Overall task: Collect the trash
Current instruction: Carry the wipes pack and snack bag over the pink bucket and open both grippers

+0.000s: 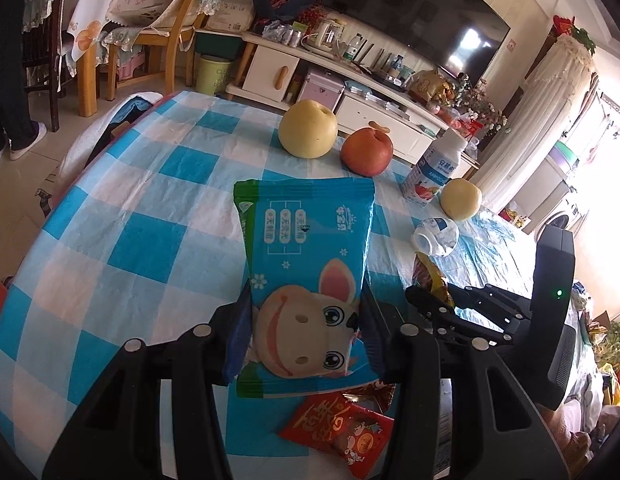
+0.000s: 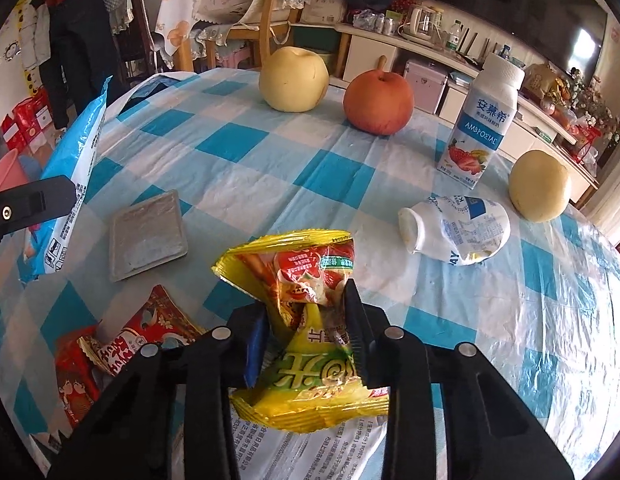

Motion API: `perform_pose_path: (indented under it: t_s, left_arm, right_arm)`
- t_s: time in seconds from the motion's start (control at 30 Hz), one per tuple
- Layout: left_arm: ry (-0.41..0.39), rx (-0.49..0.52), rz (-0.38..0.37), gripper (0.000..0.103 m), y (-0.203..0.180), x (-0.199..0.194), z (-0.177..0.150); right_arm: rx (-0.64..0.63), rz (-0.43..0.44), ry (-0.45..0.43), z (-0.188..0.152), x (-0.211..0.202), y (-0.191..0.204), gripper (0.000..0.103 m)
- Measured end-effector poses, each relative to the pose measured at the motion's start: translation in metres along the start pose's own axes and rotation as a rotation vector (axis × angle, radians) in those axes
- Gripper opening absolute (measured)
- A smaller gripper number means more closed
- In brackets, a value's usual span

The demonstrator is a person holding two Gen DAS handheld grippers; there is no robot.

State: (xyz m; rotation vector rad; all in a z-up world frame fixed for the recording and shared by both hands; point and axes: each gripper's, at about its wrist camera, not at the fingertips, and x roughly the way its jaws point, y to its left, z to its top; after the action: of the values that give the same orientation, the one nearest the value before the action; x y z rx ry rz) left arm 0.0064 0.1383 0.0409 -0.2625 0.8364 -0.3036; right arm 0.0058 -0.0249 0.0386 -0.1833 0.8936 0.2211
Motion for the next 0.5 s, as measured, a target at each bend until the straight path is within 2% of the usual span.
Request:
perform_pose_path:
  t_s: [0.2,0.5]
  left_arm:
    - [-0.008,0.001,0.007,0.049,0.003,-0.006,-0.001]
    - [-0.035,0.006,0.035,0.049,0.005,-0.018,-0.007]
  right_arm:
    - [-0.002,-0.008,-0.020,0.001,-0.007,0.000,0.025]
    - [0.009,-0.030,-0.075,0.001,-0.025,-0.004,0.023]
